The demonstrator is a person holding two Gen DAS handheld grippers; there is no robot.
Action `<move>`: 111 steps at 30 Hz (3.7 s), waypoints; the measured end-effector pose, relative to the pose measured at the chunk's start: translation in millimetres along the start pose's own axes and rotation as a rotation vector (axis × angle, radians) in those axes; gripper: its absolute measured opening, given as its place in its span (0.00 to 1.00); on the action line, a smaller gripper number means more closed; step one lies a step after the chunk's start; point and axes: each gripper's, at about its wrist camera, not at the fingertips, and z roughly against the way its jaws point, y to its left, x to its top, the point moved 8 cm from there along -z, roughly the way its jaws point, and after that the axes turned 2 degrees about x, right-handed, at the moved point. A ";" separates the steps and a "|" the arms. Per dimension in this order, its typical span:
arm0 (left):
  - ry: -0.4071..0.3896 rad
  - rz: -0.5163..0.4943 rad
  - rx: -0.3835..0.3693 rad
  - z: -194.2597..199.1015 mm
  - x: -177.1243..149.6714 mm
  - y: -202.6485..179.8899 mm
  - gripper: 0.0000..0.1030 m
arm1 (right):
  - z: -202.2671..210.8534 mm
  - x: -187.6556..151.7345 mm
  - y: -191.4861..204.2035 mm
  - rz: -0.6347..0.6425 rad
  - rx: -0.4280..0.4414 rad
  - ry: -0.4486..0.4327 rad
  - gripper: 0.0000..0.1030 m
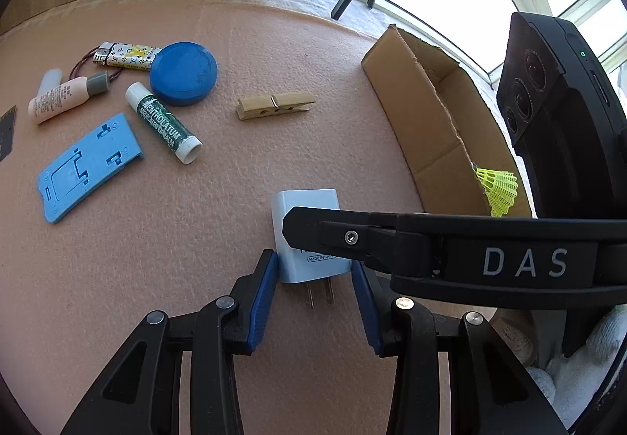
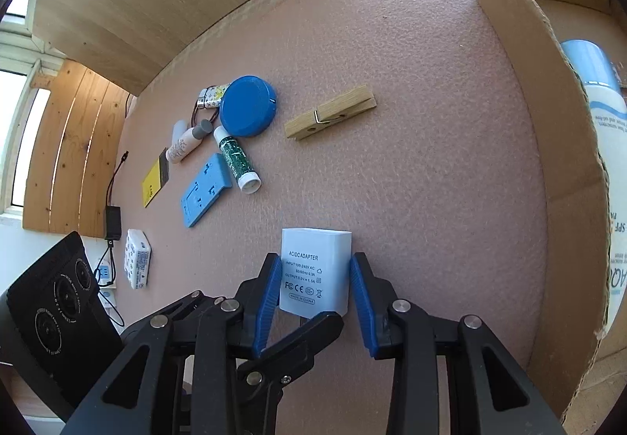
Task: Organize objects
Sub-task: 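Carry the AC adapter into the box and open the right gripper, then withdraw the right gripper from the box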
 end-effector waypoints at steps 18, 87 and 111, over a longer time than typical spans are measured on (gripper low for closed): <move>-0.098 -0.179 -0.048 35.1 18.6 -114.7 0.41 | 113.3 -14.8 -20.4 0.000 -0.002 -0.225 0.31; -0.105 -0.181 -0.038 30.9 44.9 -109.3 0.65 | 163.4 14.9 -82.4 0.000 -0.107 -0.370 0.62; -0.073 -0.064 0.163 68.6 51.0 90.8 0.65 | 58.2 66.9 35.8 0.295 -0.104 -0.150 0.61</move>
